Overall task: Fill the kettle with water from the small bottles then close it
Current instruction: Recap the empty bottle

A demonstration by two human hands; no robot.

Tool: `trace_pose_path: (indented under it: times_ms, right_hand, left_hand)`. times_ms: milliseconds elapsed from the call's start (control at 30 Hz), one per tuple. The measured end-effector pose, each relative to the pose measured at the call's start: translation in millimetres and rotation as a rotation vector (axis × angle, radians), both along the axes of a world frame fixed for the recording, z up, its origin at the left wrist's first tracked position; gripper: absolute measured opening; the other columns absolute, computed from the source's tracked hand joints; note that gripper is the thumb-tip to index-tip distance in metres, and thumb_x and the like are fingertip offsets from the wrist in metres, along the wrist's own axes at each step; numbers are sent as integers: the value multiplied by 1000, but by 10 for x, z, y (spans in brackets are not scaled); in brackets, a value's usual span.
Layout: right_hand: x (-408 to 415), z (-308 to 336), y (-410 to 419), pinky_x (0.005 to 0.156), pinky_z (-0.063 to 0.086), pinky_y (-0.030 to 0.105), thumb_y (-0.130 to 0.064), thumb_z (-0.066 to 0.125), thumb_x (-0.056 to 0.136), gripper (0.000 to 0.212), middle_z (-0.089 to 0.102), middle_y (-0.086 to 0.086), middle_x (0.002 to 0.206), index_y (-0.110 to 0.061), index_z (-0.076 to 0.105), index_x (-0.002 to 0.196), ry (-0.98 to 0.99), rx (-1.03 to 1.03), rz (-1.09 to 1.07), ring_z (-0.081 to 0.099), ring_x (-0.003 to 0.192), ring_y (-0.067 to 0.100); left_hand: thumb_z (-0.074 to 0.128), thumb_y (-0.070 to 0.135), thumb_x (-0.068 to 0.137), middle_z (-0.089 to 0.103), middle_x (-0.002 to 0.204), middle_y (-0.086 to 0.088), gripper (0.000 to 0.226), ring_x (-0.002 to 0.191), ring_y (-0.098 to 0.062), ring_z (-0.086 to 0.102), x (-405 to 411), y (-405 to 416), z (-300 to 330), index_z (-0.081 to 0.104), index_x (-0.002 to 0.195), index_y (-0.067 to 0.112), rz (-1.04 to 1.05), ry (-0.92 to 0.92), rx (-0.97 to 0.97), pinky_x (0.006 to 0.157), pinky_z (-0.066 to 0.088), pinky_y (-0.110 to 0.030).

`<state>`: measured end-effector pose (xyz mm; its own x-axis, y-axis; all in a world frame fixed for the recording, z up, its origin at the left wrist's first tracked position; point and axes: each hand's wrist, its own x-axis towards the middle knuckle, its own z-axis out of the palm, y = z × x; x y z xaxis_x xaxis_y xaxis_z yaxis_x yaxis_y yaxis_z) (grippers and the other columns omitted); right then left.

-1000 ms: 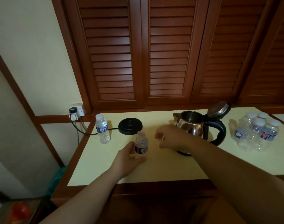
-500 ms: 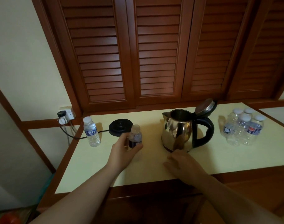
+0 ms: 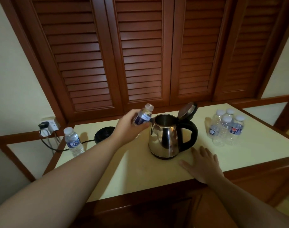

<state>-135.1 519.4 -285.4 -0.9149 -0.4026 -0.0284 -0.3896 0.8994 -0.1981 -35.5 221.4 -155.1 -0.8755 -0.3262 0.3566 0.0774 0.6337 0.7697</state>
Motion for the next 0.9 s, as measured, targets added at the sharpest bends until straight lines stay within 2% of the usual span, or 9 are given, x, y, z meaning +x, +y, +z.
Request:
trace_pose_path:
  times_ms: [67, 133, 200, 533, 733, 900]
  right_hand:
    - [16, 5, -9, 126, 7, 58, -97, 11, 78, 106, 8, 11, 172, -32, 17, 162, -8, 5, 22, 5, 158, 30]
    - [25, 21, -8, 126, 6, 57, -95, 13, 80, 103, 6, 11, 172, -32, 17, 162, -13, 3, 32, 3, 159, 29]
    - [21, 16, 9, 126, 6, 57, -95, 13, 81, 102, 6, 10, 172, -33, 16, 162, -7, 4, 37, 3, 159, 29]
    - [-2, -38, 31, 126, 8, 56, -94, 11, 83, 98, 8, 9, 172, -34, 20, 161, 32, -7, 44, 6, 158, 29]
    - [-15, -60, 37, 126, 8, 56, -93, 11, 83, 98, 8, 9, 172, -35, 19, 161, 27, -14, 41, 6, 158, 29]
    - [-13, -55, 44, 127, 7, 55, -93, 13, 83, 98, 9, 8, 172, -34, 21, 161, 25, -26, 46, 5, 158, 28]
  left_hand:
    - [84, 38, 84, 68, 116, 14, 52, 101, -4, 67, -103, -20, 43, 60, 130, 39, -13, -34, -97, 79, 59, -29]
    - [85, 43, 81, 64, 116, 11, 60, 106, -9, 63, -179, -72, 62, 59, 135, 40, -7, -63, -246, 91, 55, -34]
    - [84, 48, 80, 60, 115, 8, 64, 107, -12, 60, -217, -124, 83, 57, 139, 43, -24, -97, -349, 97, 51, -35]
    - [80, 50, 85, 47, 106, 5, 72, 101, -16, 53, -250, -341, 489, 49, 150, 38, -99, -245, -698, 87, 38, -29]
    - [76, 56, 85, 45, 109, 1, 74, 98, -18, 49, -305, -411, 749, 47, 151, 39, -124, -288, -867, 83, 38, -32]
    - [77, 55, 86, 47, 112, -1, 73, 101, -21, 52, -312, -406, 855, 47, 151, 40, -118, -285, -910, 84, 42, -33]
